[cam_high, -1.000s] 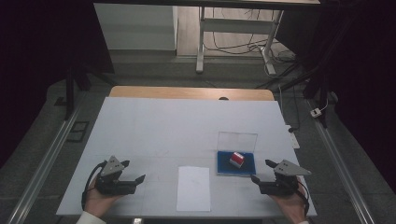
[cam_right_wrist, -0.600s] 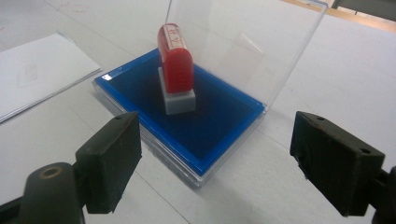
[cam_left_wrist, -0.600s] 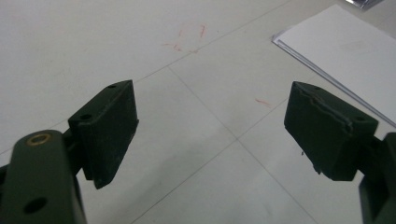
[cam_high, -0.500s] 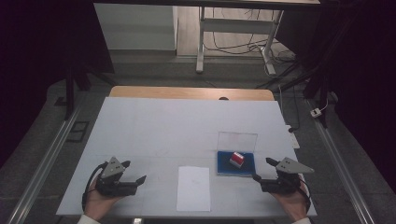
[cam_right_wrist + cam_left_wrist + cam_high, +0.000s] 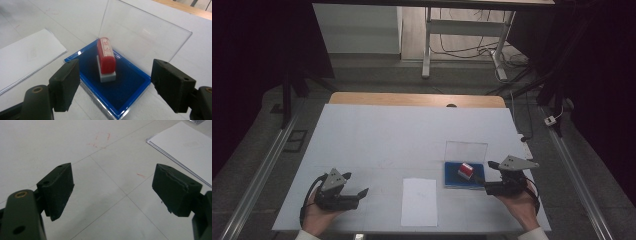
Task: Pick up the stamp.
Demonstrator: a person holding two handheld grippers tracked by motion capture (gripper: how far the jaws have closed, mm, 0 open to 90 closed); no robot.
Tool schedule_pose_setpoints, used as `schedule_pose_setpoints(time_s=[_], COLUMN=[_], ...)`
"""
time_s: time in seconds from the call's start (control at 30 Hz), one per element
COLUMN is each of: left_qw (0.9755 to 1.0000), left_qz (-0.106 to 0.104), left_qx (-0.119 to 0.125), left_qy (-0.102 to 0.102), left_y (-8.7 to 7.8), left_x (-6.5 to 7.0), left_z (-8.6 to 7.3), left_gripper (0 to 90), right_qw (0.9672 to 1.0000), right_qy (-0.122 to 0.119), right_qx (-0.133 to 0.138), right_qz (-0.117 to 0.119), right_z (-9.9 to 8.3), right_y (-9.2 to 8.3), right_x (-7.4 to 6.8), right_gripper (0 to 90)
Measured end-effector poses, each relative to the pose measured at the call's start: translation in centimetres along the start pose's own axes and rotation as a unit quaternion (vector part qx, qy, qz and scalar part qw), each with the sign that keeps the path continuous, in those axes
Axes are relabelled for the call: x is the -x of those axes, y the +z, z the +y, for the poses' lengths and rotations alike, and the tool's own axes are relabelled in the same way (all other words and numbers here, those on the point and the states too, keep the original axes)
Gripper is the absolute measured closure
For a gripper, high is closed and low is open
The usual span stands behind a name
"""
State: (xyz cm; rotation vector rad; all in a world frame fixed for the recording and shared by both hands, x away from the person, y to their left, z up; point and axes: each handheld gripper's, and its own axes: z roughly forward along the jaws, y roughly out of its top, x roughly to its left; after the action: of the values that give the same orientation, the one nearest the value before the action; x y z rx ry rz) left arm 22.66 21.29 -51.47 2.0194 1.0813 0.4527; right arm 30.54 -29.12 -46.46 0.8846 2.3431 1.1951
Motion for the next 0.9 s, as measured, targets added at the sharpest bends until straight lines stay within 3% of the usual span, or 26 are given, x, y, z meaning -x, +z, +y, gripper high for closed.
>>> schedule_pose_setpoints(time_s=[0.33, 0.43, 0.6, 0.77, 0.9], left_qw=[1.0000, 1.0000, 1.0000, 1.0000, 1.0000], left_qz=[-0.001, -0.001, 0.001, -0.003, -0.004], left_qx=[-0.006, -0.006, -0.005, -0.008, -0.008], left_qy=[0.001, -0.002, -0.003, -0.001, 0.000], left_y=[0.3, 0.4, 0.4, 0.6, 0.6], left_x=[0.0, -0.1, -0.3, -0.2, -0.3], left_z=[0.0, 0.0, 0.0, 0.1, 0.1], left_gripper=[17.7, 17.7, 17.7, 17.7, 17.8], right_qw=[0.9993, 0.9987, 0.9965, 0.9938, 0.9930], right_qy=[-0.017, -0.023, -0.028, -0.026, -0.030], right_qx=[-0.030, -0.040, -0.073, -0.098, -0.103], right_qz=[0.017, 0.023, 0.028, 0.047, 0.049], right_z=[2.2, 3.1, 4.1, 5.0, 5.2], right_y=[0.4, 1.2, 2.3, 3.1, 3.6], right_x=[0.0, -0.1, -0.2, -0.4, -0.9], right_gripper=[26.6, 26.8, 27.6, 28.3, 29.2])
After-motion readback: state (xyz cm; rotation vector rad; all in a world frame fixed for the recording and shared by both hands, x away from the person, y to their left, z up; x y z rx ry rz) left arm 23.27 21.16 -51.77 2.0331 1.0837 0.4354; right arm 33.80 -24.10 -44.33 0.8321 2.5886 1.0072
